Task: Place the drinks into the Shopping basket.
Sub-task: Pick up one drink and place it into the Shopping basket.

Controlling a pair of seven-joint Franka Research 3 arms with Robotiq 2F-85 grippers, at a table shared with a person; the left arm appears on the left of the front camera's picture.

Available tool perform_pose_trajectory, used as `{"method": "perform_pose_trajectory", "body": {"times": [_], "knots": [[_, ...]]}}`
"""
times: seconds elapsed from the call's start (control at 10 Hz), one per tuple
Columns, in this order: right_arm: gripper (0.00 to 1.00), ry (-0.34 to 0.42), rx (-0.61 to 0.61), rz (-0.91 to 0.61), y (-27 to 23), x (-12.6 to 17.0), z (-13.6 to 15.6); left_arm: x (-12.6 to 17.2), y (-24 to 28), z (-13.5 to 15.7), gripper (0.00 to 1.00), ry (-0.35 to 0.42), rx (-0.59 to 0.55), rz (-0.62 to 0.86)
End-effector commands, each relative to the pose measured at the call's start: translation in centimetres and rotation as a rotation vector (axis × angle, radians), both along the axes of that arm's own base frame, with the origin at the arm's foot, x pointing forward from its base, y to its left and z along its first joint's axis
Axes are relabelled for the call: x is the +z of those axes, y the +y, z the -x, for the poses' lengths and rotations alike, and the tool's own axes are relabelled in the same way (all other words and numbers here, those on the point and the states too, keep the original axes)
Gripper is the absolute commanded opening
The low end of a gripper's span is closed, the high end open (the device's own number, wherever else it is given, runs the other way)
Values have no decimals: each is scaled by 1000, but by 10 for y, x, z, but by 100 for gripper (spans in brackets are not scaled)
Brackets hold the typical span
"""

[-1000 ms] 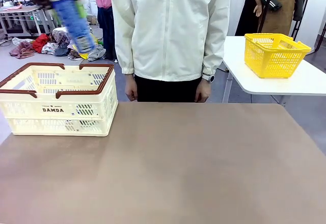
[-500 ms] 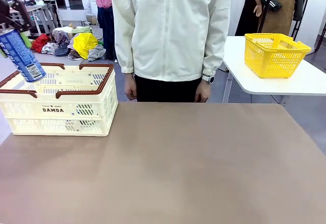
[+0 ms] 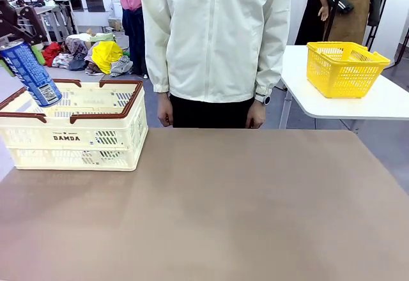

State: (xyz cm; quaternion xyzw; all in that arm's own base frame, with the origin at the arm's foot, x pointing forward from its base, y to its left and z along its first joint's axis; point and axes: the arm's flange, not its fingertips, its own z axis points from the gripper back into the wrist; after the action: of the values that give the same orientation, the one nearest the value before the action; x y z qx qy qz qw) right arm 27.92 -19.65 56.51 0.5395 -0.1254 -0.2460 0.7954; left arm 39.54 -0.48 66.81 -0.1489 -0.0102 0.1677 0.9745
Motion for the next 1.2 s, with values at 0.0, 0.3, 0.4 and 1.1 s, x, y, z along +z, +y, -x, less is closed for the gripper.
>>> {"method": "perform_pose_trajectory", "body": {"times": [0.0, 0.3, 0.4, 1.1], "knots": [[100, 4, -1, -13, 1, 4, -1, 1, 0, 2, 0, -2, 6, 2], [100, 4, -1, -13, 1, 4, -1, -21, -6, -70, 0, -76, -205, -187], [100, 4, -1, -13, 1, 4, -1, -30, -3, -81, 0, -158, -226, -200], [100, 4, -1, -13, 1, 4, -1, -115, 45, -170, 0, -200, -263, -237]]}}
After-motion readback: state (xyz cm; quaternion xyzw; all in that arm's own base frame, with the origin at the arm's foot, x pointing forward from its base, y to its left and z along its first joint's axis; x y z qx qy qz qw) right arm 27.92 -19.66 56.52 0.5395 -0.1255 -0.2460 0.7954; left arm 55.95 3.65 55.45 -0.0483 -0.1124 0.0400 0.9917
